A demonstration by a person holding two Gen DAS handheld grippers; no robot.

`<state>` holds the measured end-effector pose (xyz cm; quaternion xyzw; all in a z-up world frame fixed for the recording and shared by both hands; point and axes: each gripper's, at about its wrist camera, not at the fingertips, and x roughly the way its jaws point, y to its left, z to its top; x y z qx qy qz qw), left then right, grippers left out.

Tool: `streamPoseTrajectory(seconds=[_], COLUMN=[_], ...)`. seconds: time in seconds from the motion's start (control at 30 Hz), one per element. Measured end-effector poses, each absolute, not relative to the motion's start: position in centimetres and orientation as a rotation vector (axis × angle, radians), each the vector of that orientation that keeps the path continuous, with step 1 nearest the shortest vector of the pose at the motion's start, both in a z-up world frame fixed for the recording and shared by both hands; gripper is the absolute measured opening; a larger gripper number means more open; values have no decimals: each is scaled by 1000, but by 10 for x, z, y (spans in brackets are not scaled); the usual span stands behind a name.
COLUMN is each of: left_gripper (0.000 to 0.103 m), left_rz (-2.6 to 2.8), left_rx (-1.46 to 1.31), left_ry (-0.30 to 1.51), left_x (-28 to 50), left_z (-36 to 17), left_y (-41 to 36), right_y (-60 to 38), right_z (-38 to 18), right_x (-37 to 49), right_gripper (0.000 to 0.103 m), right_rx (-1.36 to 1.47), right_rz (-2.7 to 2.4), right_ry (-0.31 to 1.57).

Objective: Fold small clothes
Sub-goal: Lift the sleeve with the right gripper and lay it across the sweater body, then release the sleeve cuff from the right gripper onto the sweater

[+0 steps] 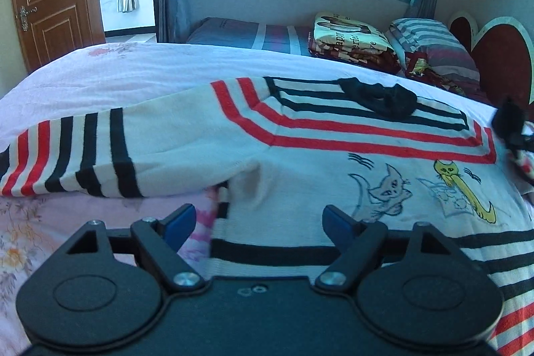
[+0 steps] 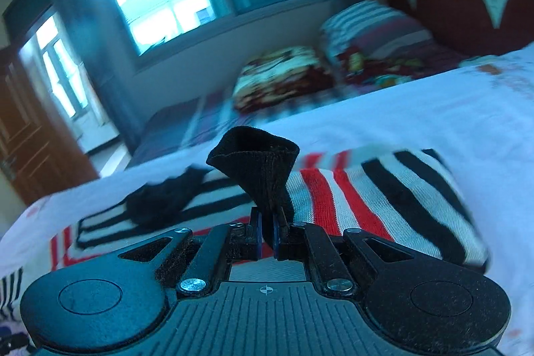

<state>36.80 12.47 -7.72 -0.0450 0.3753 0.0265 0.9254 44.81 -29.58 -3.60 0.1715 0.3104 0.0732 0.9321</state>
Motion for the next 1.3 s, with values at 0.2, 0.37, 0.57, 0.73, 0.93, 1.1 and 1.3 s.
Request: streamPoseTrajectory(seconds=[0.2, 0.37, 0.57, 0.73, 0.93, 1.1, 1.3], left_gripper=[76, 77, 77, 59, 54, 5, 5], left_rz=[55, 32, -124, -371, -394, -351, -324], left_rx=[-143, -171, -273, -432, -497, -442, -338], left_ry=[782, 777, 722, 758, 914, 962, 838], left_x=[373, 378, 402, 449, 501, 527, 518], left_z=[-78, -77, -67, -75, -114, -132, -106], left_y=[166, 184, 163, 105, 45, 28, 48], right_y=[-213, -172, -202, -274, -372, -413, -433], right_z=[-64, -84, -59, -50, -72, -102, -130], right_x=[461, 462, 421, 390, 362, 357, 372], right_gripper=[5, 18, 42, 42, 42, 59, 59], right_rx=[336, 271, 344, 536, 961, 1254, 1513], right_rz=[241, 298, 260, 43, -99, -71, 16], right_ry=[703, 737, 599, 527, 519, 507, 536])
